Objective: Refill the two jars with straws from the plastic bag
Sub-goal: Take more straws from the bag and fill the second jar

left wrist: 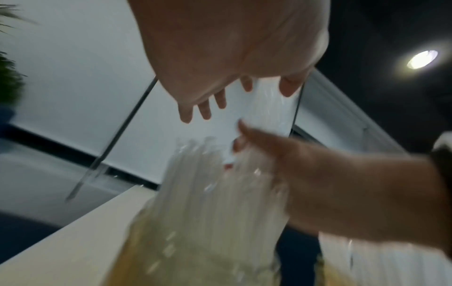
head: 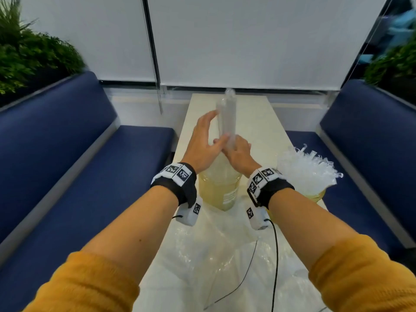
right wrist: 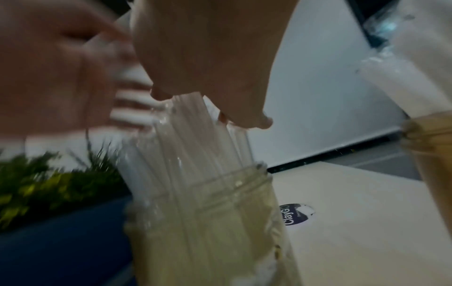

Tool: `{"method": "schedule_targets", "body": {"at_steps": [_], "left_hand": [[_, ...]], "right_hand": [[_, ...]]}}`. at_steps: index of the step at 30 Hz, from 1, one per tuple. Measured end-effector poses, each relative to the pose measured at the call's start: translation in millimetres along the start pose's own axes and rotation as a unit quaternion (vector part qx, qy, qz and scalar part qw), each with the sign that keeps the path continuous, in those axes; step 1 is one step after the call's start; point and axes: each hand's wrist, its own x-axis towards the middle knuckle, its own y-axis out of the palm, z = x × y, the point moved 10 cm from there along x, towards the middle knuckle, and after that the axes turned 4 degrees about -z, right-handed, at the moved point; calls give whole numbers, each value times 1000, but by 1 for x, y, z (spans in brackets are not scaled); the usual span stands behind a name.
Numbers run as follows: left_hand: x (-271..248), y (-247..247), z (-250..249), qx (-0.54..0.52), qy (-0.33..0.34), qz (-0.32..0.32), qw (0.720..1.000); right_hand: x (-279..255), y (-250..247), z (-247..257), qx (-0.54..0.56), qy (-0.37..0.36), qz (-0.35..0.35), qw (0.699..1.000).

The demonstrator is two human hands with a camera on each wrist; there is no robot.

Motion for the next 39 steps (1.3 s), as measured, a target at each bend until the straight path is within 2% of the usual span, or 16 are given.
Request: {"method": "schedule_targets", "body": {"at_steps": [3, 6, 10, 12, 14, 16, 18, 20, 23, 25, 27, 28, 29, 32, 36, 39], "left_hand": [[17, 0, -30, -44, 37, -22, 998], [31, 1, -46, -31, 70, -36, 996], [40, 5, -32, 0, 40, -17, 999], [38, 13, -14, 54, 16, 15, 998], [32, 30, 7, 133, -7, 83, 988], [23, 47, 25, 233, -19, 154, 960], [15, 57, 28, 281, -2, 184, 942], [11, 56, 23, 242, 21, 171, 955], [10, 37, 33, 162, -20, 145, 976], [7, 28, 39, 161, -16, 143, 976], [2, 34, 49, 274, -2, 197, 941], [-2, 36, 55, 328, -2, 226, 917], [-5, 33, 61, 337, -20, 241, 910], [-6, 11, 70, 225, -77, 193, 952], [-18, 16, 84, 180, -130, 214, 951], [-11, 8, 82, 165, -129, 144, 967]], "right_hand": [[-4, 11, -6, -95, -12, 23, 995], [-6, 10, -6, -86, -17, 20, 996], [-11, -4, -6, 136, 15, 49, 989], [-14, -27, 6, 214, -16, -4, 977], [-17, -50, 21, 245, -61, -87, 964], [-18, -58, 42, 205, -121, -130, 963], [-17, -39, 56, 104, -165, -82, 977], [-15, -14, 47, 45, -157, -13, 987], [-10, -8, 19, 29, -106, -26, 994], [-7, -7, 13, -18, -109, -19, 994], [-10, 9, 8, -70, -107, 52, 990], [-12, 13, 2, -80, -90, 74, 990], [-14, 11, -1, -72, -75, 71, 992], [-20, -16, 0, 3, -71, -8, 997], [-29, 13, -6, -49, -47, 107, 992], [-23, 2, 8, 4, -92, 13, 996]]}}
